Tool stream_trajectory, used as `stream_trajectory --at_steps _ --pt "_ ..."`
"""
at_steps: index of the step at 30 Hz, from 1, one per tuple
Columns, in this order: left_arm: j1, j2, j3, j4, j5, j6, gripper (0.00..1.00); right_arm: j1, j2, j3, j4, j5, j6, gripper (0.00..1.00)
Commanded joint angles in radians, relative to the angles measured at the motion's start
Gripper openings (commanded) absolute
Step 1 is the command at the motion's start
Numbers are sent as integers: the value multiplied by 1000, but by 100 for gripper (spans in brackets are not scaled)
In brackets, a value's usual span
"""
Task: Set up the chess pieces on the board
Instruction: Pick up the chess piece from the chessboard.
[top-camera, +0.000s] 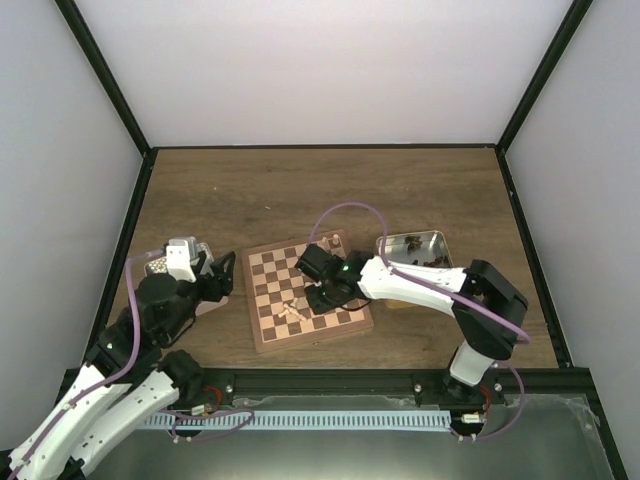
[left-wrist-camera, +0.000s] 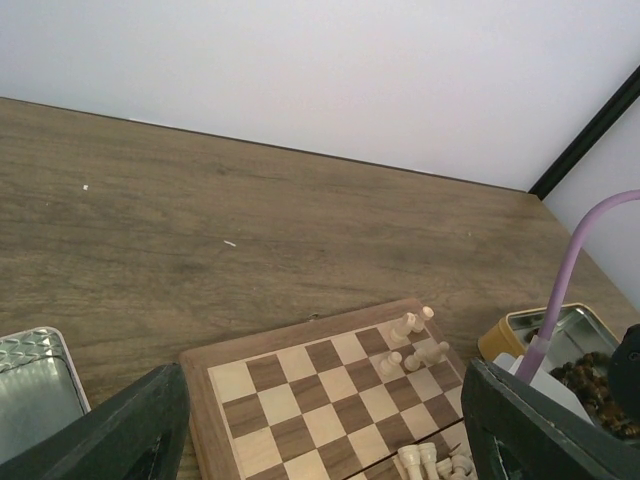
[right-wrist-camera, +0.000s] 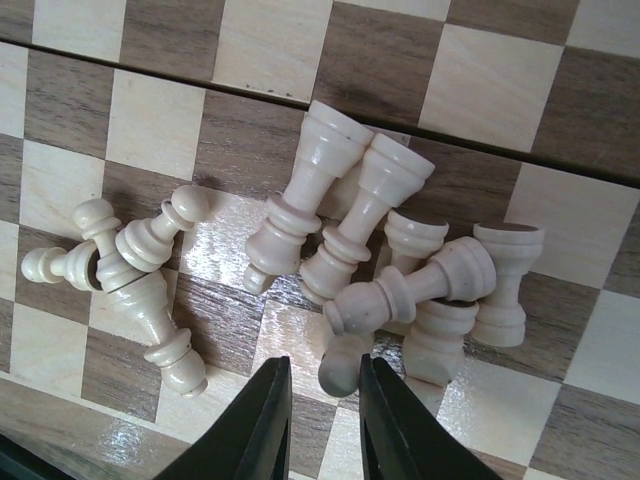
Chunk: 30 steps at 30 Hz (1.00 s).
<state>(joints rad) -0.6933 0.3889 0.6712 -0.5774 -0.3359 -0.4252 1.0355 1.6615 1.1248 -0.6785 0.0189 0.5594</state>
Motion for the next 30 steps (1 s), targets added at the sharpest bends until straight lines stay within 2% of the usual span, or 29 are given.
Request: stream_trajectory --at_steps 1,12,18,26,30 --pt "4 4 -3 17 -2 -1 76 6 21 -4 27 -1 -4 21" --pt "6 2 -4 18 -1 0 76 5 35 -6 22 15 -1 21" --pt "5 2 -4 18 -1 0 76 6 35 -20 43 6 -14 11" --pt "5 1 -5 19 -2 0 76 8 -78 -45 89 -153 -100 10" --pt "6 -1 -4 18 -3 -1 76 8 -116 -13 114 -155 -109 12"
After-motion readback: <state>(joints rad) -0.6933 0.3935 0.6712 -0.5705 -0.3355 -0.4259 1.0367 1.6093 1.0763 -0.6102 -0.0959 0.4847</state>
